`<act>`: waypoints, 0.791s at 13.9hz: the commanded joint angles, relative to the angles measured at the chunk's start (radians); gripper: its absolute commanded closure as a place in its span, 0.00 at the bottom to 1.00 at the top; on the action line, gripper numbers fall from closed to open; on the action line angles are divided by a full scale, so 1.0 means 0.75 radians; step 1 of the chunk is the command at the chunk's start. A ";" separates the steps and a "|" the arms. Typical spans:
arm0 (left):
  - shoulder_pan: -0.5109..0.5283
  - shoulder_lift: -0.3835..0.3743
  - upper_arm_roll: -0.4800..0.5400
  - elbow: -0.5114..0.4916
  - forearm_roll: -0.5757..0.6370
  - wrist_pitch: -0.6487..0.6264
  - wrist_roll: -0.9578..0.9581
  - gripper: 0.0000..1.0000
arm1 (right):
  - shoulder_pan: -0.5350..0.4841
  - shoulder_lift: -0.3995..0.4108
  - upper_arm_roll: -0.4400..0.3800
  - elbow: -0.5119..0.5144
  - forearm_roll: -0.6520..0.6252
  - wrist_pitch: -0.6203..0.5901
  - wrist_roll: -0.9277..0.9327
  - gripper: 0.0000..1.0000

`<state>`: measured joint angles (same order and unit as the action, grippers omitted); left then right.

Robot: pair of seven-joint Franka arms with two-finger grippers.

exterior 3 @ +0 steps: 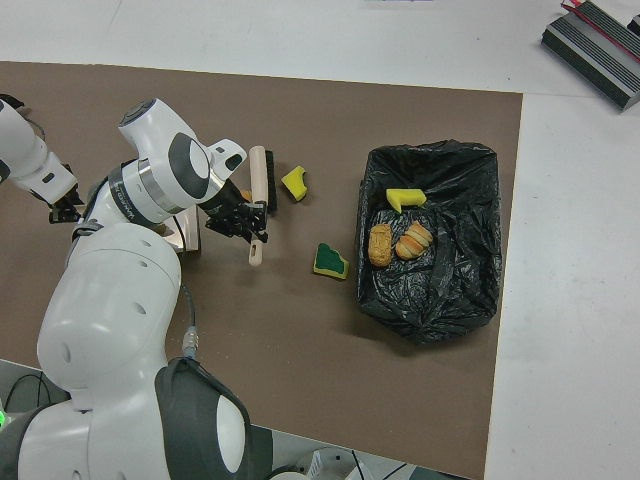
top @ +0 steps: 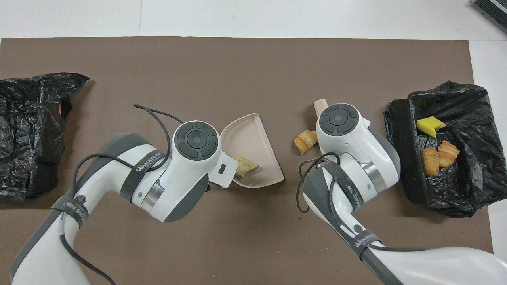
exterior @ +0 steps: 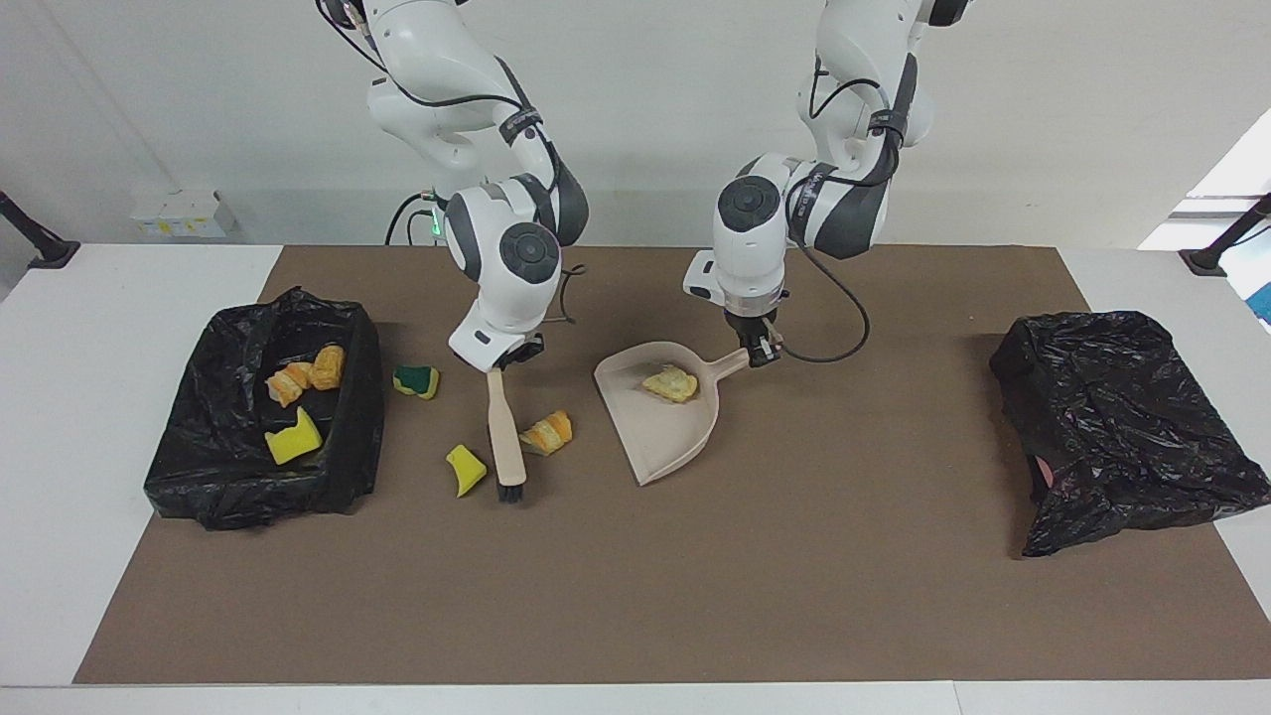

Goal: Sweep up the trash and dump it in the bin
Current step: 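Sweep the next bread crust into the dustpan with the right gripper's brush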

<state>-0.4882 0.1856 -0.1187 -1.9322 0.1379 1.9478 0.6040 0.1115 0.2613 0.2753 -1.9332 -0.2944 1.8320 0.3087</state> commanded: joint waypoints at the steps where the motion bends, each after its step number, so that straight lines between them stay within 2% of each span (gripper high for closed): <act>1: -0.012 -0.008 0.007 0.018 -0.014 -0.044 -0.034 1.00 | 0.011 0.028 0.019 0.037 0.073 -0.074 -0.056 1.00; 6: -0.030 -0.022 0.007 -0.021 -0.014 -0.012 -0.042 1.00 | 0.056 -0.005 0.044 0.019 0.255 -0.203 -0.174 1.00; 8: -0.030 -0.023 0.007 -0.044 -0.012 0.023 -0.042 1.00 | 0.103 -0.056 0.050 -0.038 0.357 -0.211 -0.172 1.00; 10: -0.032 -0.012 0.005 -0.066 -0.012 0.086 -0.040 1.00 | 0.144 -0.066 0.054 -0.049 0.406 -0.207 -0.156 1.00; 11: -0.032 -0.008 0.005 -0.066 -0.012 0.113 -0.040 1.00 | 0.166 -0.072 0.058 -0.044 0.484 -0.209 -0.148 1.00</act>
<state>-0.4935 0.1861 -0.1239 -1.9530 0.1371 1.9770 0.5815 0.2218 0.2382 0.3097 -1.9362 -0.0110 1.6796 0.2184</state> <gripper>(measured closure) 0.683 0.740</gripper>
